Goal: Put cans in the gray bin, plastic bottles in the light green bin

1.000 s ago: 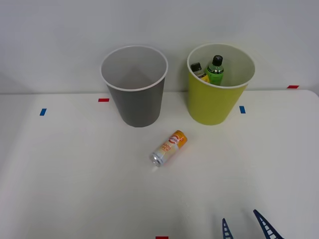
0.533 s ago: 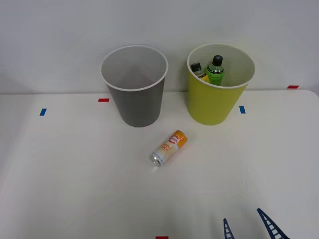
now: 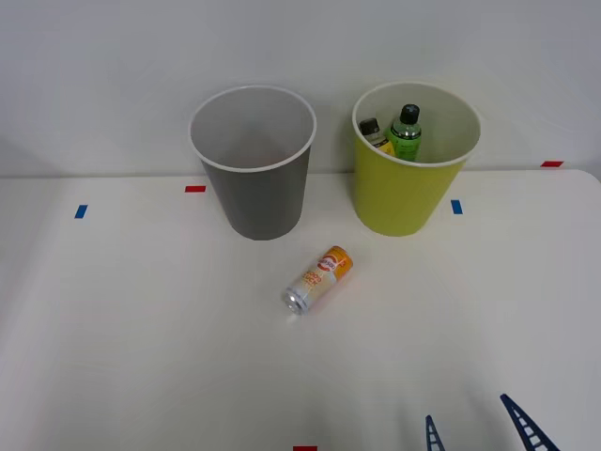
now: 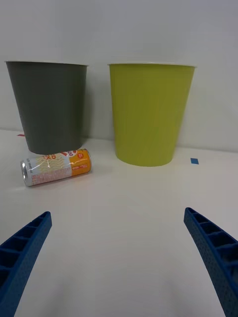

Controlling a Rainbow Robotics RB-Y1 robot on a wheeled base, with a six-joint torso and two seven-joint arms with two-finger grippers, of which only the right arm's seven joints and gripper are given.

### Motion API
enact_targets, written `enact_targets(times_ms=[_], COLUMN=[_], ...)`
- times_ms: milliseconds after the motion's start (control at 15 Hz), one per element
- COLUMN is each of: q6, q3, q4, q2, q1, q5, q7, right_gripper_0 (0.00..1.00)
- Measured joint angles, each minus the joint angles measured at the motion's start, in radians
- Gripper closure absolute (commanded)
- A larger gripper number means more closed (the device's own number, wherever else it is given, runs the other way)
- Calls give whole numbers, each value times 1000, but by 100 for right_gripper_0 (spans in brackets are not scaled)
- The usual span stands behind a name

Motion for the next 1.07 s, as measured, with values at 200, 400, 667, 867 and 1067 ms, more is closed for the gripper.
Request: enact_targets(times_ms=[200, 400, 667, 867, 1067], q6=[-2, -2, -2, -2, -2], q3=[-1, -1, -1, -1, -1], q4=[0, 0, 0, 0, 0], q2=[0, 0, 0, 0, 0], q1=[0, 0, 0, 0, 0], q5=[-1, -2, -2, -2, -2], q7=[2, 2, 2, 2, 2], right_gripper_0=[7, 7, 7, 7, 7])
